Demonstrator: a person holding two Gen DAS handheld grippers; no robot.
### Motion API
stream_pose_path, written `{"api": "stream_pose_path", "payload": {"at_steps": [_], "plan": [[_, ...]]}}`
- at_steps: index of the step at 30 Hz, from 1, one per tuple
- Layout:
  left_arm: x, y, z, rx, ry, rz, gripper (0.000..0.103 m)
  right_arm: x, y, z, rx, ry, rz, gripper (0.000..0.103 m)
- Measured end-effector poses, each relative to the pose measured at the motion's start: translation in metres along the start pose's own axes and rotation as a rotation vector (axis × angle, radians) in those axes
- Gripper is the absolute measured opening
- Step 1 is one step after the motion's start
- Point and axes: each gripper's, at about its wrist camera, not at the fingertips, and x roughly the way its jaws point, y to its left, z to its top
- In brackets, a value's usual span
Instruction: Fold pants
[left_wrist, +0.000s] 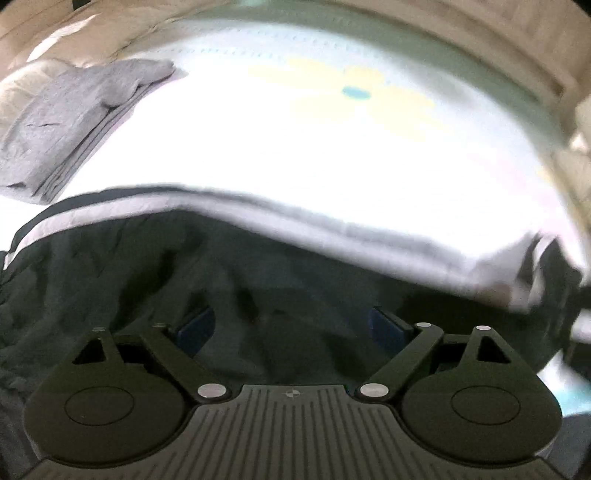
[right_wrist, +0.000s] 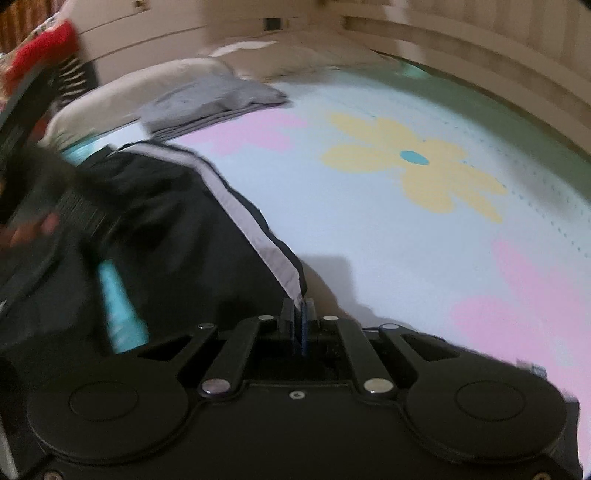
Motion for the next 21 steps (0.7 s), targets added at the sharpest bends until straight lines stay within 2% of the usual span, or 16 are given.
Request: {"api": "stream_pose_path", "payload": {"at_steps": [2,6,11,18,20,21], "plan": [[0.000,-0.004,0.009,-0.018,-0.004,-0.032,0.091,-0.006,0.011,-0.011,-0.024,0.006,-0.007,0.008],[0.016,-0.008,0.018,-0.071,0.042,-0.051,0.091,-0.004,0.031,-0.024,-0.069,0.025,-0.023,0.008],[0.037,-0.006,0.018,-0.111,0.093,-0.040,0.091,0.001,0.035,-0.033,-0.068,0.033,-0.023,0.008],[0.058,0.000,0.034,-0.172,0.113,-0.040,0.091,0.002,0.039,-0.036,-0.053,0.029,-0.022,0.008],[0.063,0.000,0.035,-0.176,0.116,-0.038,0.086,0.003,0.043,-0.038,-0.059,0.032,-0.027,0.008],[0.066,0.000,0.036,-0.178,0.124,-0.038,0.063,0.003,0.044,-0.037,-0.061,0.033,-0.029,0.008]]}}
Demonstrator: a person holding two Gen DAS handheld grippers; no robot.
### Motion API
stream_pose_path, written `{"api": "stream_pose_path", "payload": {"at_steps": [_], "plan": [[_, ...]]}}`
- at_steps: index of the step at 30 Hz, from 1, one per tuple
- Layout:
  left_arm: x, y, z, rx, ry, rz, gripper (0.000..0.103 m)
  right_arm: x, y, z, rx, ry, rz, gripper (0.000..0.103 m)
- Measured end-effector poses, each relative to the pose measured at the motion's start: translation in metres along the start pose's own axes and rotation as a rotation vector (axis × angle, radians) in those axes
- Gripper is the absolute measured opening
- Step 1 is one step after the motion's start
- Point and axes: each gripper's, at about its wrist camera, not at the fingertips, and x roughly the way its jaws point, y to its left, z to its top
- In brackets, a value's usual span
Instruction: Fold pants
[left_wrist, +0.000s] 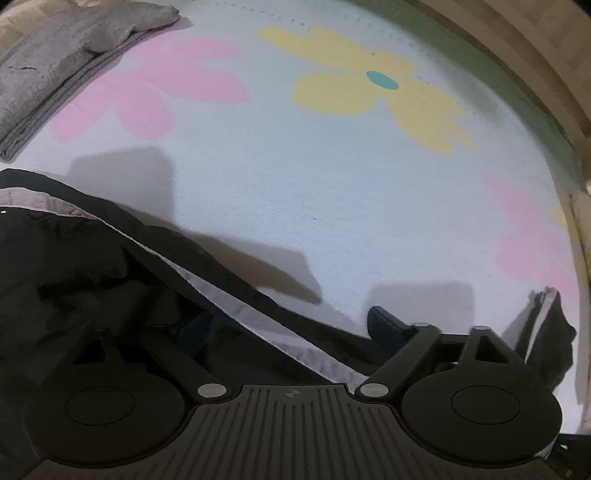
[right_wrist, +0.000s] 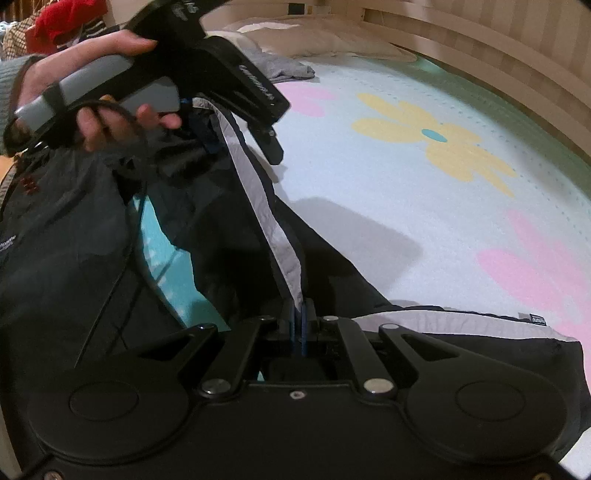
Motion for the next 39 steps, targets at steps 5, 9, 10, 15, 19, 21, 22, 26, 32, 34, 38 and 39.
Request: {"api": "stream_pose_path", "payload": {"at_steps": [5,9,10,15,19,21,22,26,32,34,38,39], "plan": [[-0.011,0.006,-0.008,-0.031,-0.001,-0.023,0.008,-0.003,0.003,-0.001,0.025,-0.013,-0.027,0.008],[-0.058,0.001,-0.029,0.019,-0.077,-0.012,0.008,-0.023,0.012,0.004,0.058,-0.043,-0.057,0.008],[-0.073,0.000,-0.038,0.028,-0.094,-0.007,0.008,-0.031,0.016,0.005,0.062,-0.051,-0.063,0.008],[-0.136,-0.004,-0.095,0.099,-0.183,0.005,0.008,-0.085,0.046,0.001,0.070,-0.084,-0.082,0.008],[-0.161,-0.001,-0.149,0.119,-0.214,0.007,0.008,-0.117,0.086,-0.016,0.075,-0.070,-0.082,0.008],[-0.164,0.011,-0.169,0.111,-0.204,0.006,0.008,-0.126,0.104,-0.029,0.090,-0.049,-0.075,0.008],[-0.162,0.015,-0.181,0.110,-0.195,0.011,0.008,-0.129,0.113,-0.035,0.096,-0.038,-0.072,0.008],[-0.147,0.032,-0.223,0.112,-0.135,0.033,0.008,-0.125,0.145,-0.063,0.118,0.041,-0.056,0.008],[-0.098,0.041,-0.239,0.155,-0.027,0.077,0.008,-0.103,0.167,-0.080,0.156,0.165,-0.061,0.022],[-0.096,0.041,-0.243,0.159,-0.034,0.081,0.008,-0.112,0.166,-0.080,0.182,0.144,-0.058,0.032],[-0.094,0.033,-0.237,0.176,-0.056,0.094,0.008,-0.135,0.136,-0.067,0.336,0.050,-0.087,0.054],[-0.093,0.032,-0.237,0.171,-0.056,0.095,0.008,-0.138,0.128,-0.064,0.373,0.033,-0.124,0.056]]}}
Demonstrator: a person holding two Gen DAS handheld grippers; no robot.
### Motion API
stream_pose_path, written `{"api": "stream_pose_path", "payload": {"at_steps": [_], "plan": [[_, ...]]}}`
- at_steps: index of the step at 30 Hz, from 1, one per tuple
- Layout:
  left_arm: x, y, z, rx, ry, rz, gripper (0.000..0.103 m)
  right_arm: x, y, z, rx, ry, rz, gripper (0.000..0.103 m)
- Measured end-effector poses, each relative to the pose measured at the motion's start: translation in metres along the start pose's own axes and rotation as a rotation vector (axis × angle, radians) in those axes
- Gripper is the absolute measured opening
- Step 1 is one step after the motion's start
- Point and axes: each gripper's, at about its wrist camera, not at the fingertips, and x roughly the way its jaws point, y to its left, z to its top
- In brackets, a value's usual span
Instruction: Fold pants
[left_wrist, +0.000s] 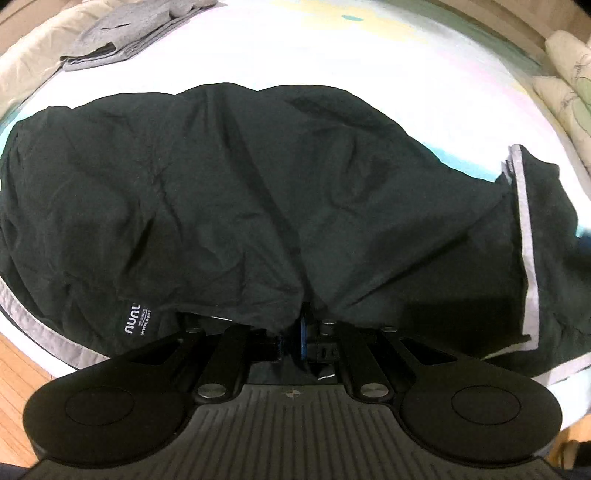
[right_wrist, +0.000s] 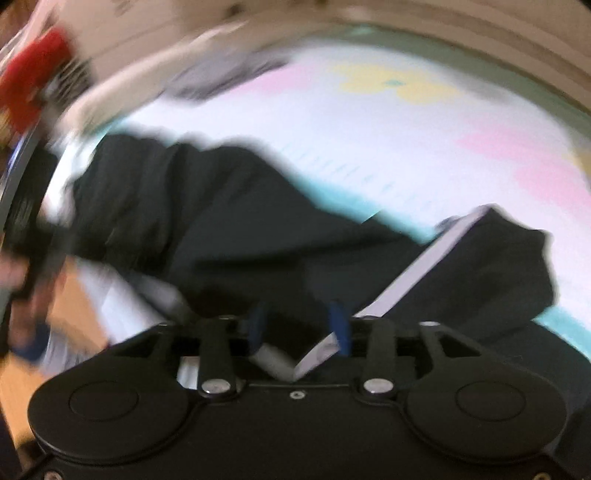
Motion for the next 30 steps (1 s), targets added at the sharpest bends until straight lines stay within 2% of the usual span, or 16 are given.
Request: {"api": "stream_pose_path", "payload": {"at_steps": [3,7,10,14,15,17,18,21,25,28,30], "plan": [[0.002,0.000,0.005,-0.016,0.006,-0.006,0.008,0.010,-0.025,0.023,0.092,-0.033,-0.145,0.056],[0.006,0.003,0.010,-0.040,0.012,-0.019,0.008,0.043,-0.057,0.048,0.227,-0.038,-0.301,0.056],[0.003,0.004,0.001,-0.028,0.007,-0.014,0.008,0.077,-0.069,0.061,0.279,-0.009,-0.420,0.056],[0.002,0.001,-0.001,-0.005,-0.003,-0.006,0.008,0.120,-0.077,0.063,0.319,0.071,-0.522,0.056],[0.002,0.002,-0.002,-0.006,-0.004,-0.006,0.008,0.129,-0.079,0.061,0.324,0.103,-0.543,0.053],[0.004,0.001,-0.001,-0.009,-0.005,-0.008,0.008,0.134,-0.084,0.055,0.346,0.134,-0.536,0.026],[0.005,0.000,0.000,-0.011,-0.006,-0.009,0.008,0.129,-0.086,0.053,0.367,0.116,-0.512,0.015],[0.007,0.000,-0.001,-0.014,-0.010,-0.010,0.009,0.099,-0.092,0.045,0.399,0.052,-0.492,0.014],[0.000,0.006,-0.011,-0.009,-0.019,-0.004,0.009,0.026,-0.102,0.019,0.424,-0.062,-0.498,0.014],[0.000,0.002,-0.013,-0.002,-0.026,0.004,0.010,-0.028,-0.118,-0.018,0.513,-0.091,-0.507,0.014],[-0.002,0.000,-0.014,0.007,-0.031,0.006,0.011,-0.050,-0.129,-0.046,0.568,-0.080,-0.517,0.014]]}}
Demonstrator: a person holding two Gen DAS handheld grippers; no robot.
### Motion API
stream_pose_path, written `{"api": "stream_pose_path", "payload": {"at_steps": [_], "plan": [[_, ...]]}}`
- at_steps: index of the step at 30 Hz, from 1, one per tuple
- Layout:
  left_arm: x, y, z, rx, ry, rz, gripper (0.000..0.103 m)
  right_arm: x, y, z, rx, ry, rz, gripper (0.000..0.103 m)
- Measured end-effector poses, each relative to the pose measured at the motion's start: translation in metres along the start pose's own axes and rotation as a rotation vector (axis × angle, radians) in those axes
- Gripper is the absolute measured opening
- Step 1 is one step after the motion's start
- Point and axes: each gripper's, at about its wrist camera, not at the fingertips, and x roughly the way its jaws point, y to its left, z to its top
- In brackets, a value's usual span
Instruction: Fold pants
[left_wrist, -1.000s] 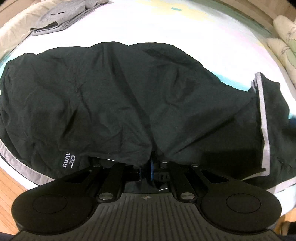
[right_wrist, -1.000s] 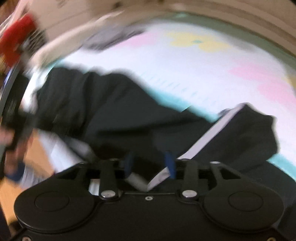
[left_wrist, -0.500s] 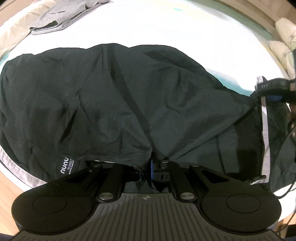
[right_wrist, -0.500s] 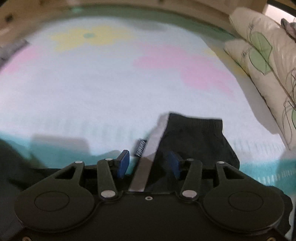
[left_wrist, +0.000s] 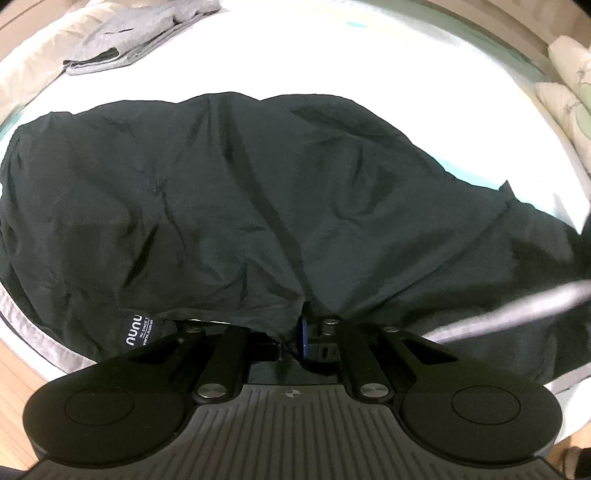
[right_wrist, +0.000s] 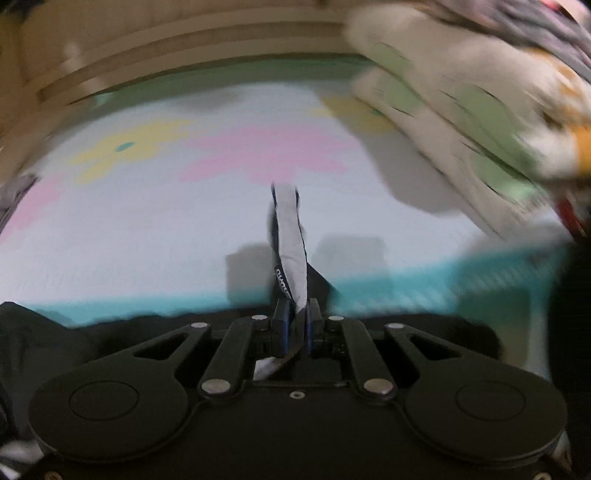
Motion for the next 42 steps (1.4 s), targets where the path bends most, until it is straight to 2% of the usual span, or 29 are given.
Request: {"api": "stream_pose_path", "payload": {"at_steps": [3,6,9,11,12,13,16,19,20,21,22,23,26,31,37,42], "plan": [[0.000,-0.004,-0.005,0.024,-0.009,0.008,0.011,0.001,-0.033,-0.026,0.061,0.076,-0.010,0.014],[0.000,-0.006,-0.007,0.031,-0.013,0.011,0.011,0.020,-0.053,-0.047,0.142,0.204,0.013,0.015],[-0.001,-0.006,-0.007,0.033,-0.010,0.008,0.011,0.023,-0.067,-0.064,0.189,0.262,0.031,0.027],[-0.002,-0.005,-0.007,0.025,-0.006,0.001,0.011,0.021,-0.076,-0.064,0.250,0.260,0.065,0.036],[-0.002,-0.004,-0.006,0.020,-0.004,-0.001,0.011,0.018,-0.082,-0.063,0.288,0.243,0.080,0.049],[-0.002,-0.003,-0.005,0.017,-0.002,-0.003,0.011,0.014,-0.087,-0.062,0.325,0.223,0.080,0.057],[-0.003,-0.004,-0.004,0.021,-0.002,-0.002,0.011,0.009,-0.098,-0.060,0.392,0.173,0.064,0.058],[-0.002,-0.002,-0.003,0.025,-0.001,-0.002,0.011,0.012,-0.098,-0.062,0.410,0.179,0.046,0.058],[-0.002,-0.002,-0.003,0.025,0.000,-0.002,0.011,0.014,-0.098,-0.064,0.416,0.182,0.047,0.057],[-0.002,-0.002,-0.003,0.025,0.001,-0.001,0.011,0.022,-0.099,-0.061,0.416,0.186,0.047,0.048],[-0.002,-0.003,-0.003,0.026,0.000,-0.002,0.010,0.024,-0.098,-0.061,0.410,0.188,0.046,0.017],[-0.003,-0.003,-0.004,0.026,0.000,-0.005,0.010,0.025,-0.096,-0.061,0.393,0.191,0.033,0.009],[-0.009,-0.003,-0.006,0.021,-0.003,-0.027,0.009,0.021,-0.097,-0.058,0.362,0.164,0.022,0.009],[-0.016,-0.008,-0.014,0.047,0.004,-0.074,0.009,-0.009,-0.098,-0.053,0.313,0.085,-0.032,0.009],[-0.007,-0.012,-0.015,0.064,0.041,-0.071,0.011,0.004,-0.098,-0.065,0.279,0.184,-0.112,0.009],[-0.007,-0.013,-0.017,0.090,0.036,-0.063,0.012,0.007,-0.094,-0.065,0.252,0.201,-0.134,0.010]]}}
